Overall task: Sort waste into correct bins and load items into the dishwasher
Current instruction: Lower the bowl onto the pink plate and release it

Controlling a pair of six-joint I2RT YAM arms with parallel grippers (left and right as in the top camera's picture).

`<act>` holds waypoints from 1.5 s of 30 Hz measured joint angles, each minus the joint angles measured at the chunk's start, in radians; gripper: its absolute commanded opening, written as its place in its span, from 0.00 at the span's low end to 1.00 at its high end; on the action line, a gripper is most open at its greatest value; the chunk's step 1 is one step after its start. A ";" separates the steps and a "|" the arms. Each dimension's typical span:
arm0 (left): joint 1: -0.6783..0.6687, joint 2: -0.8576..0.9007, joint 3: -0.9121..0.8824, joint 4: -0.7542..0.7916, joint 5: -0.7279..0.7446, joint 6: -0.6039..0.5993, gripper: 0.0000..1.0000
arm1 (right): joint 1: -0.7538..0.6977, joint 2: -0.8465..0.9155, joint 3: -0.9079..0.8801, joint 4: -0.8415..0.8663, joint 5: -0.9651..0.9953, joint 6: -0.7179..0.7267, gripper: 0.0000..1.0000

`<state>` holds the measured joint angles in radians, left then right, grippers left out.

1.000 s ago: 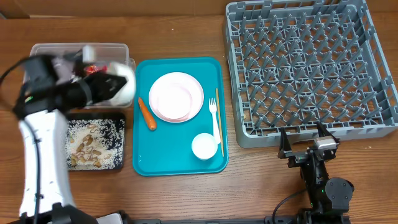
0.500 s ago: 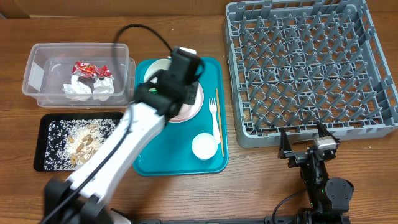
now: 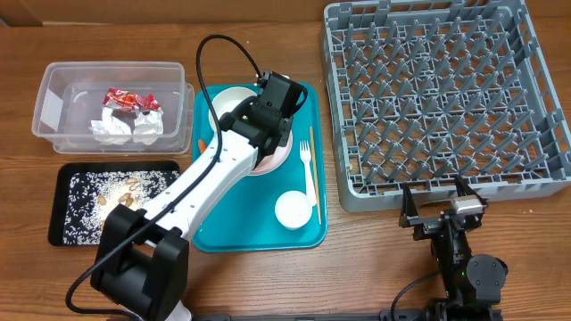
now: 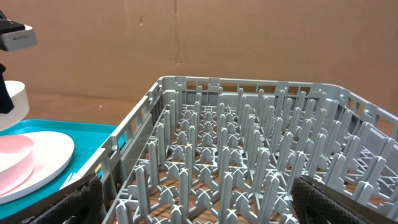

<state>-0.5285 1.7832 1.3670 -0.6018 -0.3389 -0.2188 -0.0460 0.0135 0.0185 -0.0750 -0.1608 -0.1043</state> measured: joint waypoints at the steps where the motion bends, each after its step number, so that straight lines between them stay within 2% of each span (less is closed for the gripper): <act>1: 0.000 0.000 0.000 0.001 0.011 0.000 0.05 | 0.000 0.000 0.000 0.001 0.000 0.000 1.00; 18: 0.000 0.000 0.000 -0.071 0.206 0.000 0.04 | 0.000 0.000 0.000 0.000 0.000 0.000 1.00; 28: 0.000 0.000 0.000 -0.135 0.243 0.000 0.04 | 0.000 0.000 0.000 0.001 0.000 0.000 1.00; 32: 0.000 0.000 0.000 -0.146 0.242 -0.001 0.07 | 0.000 0.000 0.000 0.000 0.000 0.000 1.00; 37: 0.000 0.000 0.000 -0.169 0.242 -0.001 0.16 | 0.000 0.000 0.000 0.001 0.000 0.000 1.00; 40: 0.000 0.000 0.000 -0.176 0.243 -0.004 0.42 | 0.000 0.000 0.000 0.001 0.000 0.000 1.00; 42: 0.000 0.000 0.000 -0.176 0.243 -0.005 0.48 | 0.000 0.000 0.000 0.001 0.000 0.000 1.00; 43: 0.000 0.000 0.000 -0.177 0.243 -0.003 0.57 | 0.000 0.000 0.000 0.001 0.000 0.000 1.00; 44: 0.000 0.000 0.000 -0.177 0.242 0.003 0.61 | 0.000 0.000 0.000 0.001 0.000 0.000 1.00; 45: 0.000 0.000 0.002 -0.183 0.243 0.006 0.61 | 0.000 0.000 0.000 0.001 0.000 0.000 1.00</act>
<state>-0.5282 1.7832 1.3685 -0.7845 -0.0963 -0.2131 -0.0460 0.0135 0.0185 -0.0742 -0.1608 -0.1043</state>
